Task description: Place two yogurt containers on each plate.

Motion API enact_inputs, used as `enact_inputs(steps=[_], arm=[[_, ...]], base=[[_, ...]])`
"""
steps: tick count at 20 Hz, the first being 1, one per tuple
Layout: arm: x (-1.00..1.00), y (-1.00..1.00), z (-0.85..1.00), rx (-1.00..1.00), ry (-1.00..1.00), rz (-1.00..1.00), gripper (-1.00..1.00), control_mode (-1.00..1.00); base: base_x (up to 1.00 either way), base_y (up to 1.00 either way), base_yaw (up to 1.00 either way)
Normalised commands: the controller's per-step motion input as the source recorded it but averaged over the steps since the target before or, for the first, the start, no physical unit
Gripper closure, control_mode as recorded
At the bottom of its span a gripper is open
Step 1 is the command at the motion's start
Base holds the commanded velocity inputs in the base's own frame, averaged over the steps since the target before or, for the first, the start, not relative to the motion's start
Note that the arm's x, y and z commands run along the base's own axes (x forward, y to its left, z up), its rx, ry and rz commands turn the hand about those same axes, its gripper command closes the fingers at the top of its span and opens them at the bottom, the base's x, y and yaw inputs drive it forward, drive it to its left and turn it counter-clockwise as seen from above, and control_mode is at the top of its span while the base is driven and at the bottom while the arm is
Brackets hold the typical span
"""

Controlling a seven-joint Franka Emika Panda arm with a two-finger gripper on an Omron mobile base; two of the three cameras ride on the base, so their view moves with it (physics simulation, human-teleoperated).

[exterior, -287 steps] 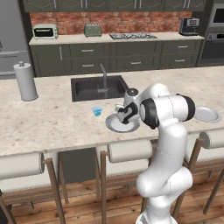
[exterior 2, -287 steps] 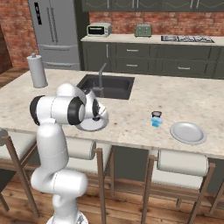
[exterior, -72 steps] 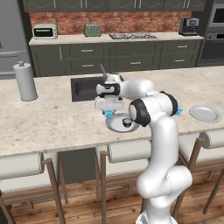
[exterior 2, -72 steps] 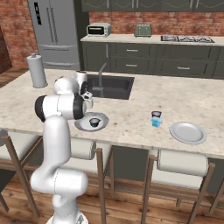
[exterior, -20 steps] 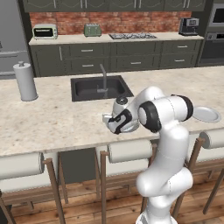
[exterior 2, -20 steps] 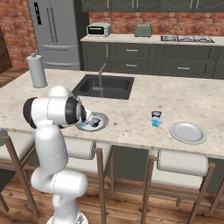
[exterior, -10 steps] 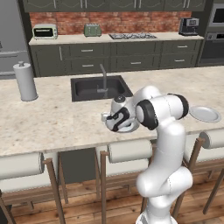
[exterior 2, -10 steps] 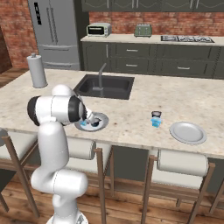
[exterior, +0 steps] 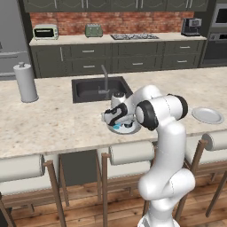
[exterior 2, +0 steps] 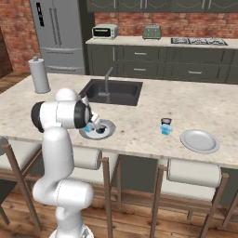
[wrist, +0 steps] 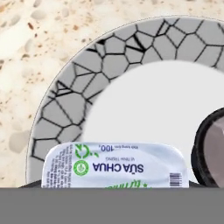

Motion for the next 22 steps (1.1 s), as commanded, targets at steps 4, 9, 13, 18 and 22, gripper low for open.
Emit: enact_inputs(steps=[4,9,13,18,22], arm=[[0.00,-0.06,0.00,0.00,0.04,0.00,-1.00,-1.00],[0.00,-0.12,0.00,0.00,0.00,0.00,-1.00,-1.00],[-0.08,-0.03,0.00,0.00,0.00,0.00,-1.00,-1.00],[-0.14,0.00,0.00,0.00,0.00,0.00,-1.00,-1.00],[-0.17,0.00,0.00,0.00,0.00,0.00,-1.00,-1.00]], base=[[0.00,0.00,0.00],[0.00,0.00,0.00],[0.00,0.00,0.00],[0.00,0.00,0.00],[0.00,0.00,0.00]])
